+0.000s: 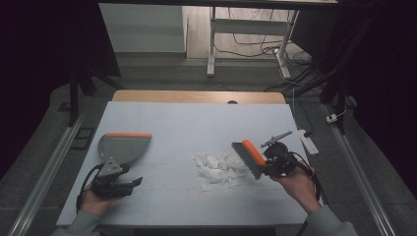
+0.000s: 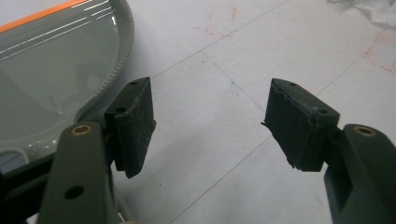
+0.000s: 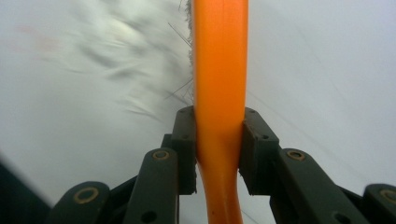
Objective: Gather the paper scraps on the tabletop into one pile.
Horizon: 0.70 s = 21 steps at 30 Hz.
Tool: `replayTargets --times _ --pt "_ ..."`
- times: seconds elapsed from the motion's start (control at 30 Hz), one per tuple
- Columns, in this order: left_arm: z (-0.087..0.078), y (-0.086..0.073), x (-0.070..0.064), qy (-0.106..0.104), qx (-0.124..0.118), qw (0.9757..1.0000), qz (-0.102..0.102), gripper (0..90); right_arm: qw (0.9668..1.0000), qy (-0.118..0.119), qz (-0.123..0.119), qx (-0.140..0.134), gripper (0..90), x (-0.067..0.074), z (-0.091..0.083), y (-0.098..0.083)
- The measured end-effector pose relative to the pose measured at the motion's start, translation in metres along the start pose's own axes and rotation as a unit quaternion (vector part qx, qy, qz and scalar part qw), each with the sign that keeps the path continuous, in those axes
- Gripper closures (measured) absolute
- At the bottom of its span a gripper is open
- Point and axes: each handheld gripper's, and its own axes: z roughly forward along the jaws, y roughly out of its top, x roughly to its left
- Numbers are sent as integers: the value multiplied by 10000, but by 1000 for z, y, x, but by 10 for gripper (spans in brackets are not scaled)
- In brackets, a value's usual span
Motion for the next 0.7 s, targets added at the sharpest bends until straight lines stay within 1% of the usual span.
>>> replayTargets --times 0.03,0.07,0.13,0.23,0.3,0.37,0.43,0.5,0.57,0.6,0.67,0.7 --pt "0 0 0 -12 -2 10000 12 336 9998 -72 182 85 701 -7 5 -2" --pt "0 -1 0 -4 -1 10000 21 337 9993 -122 313 145 701 -13 9 -2" --pt "-1 -1 0 -7 -7 10000 8 337 9983 -81 512 256 701 -21 19 -1" --pt "-1 -2 1 0 -9 10000 -13 337 9977 -82 602 289 702 -23 31 9" --pt "-1 -2 1 3 -1 10000 -14 337 9977 -16 595 314 702 -19 37 19" --pt "-1 -1 1 7 1 10000 -6 337 9982 122 497 327 703 -10 43 28" --pt "-1 -2 1 11 4 10000 -6 337 9987 188 283 368 703 4 47 37" --pt "-1 -2 1 14 2 10000 -15 337 9990 286 117 336 702 16 49 44" --pt "-1 -2 1 17 3 10000 -16 337 9986 483 98 213 702 23 48 48" --pt "-1 -2 1 20 4 10000 -14 337 9985 521 95 124 702 24 46 49" --pt "0 -2 1 16 12 10000 -15 337 9988 487 59 -41 702 25 39 50" --pt "0 -2 1 16 16 10000 -13 337 9987 483 80 -128 702 24 34 50"
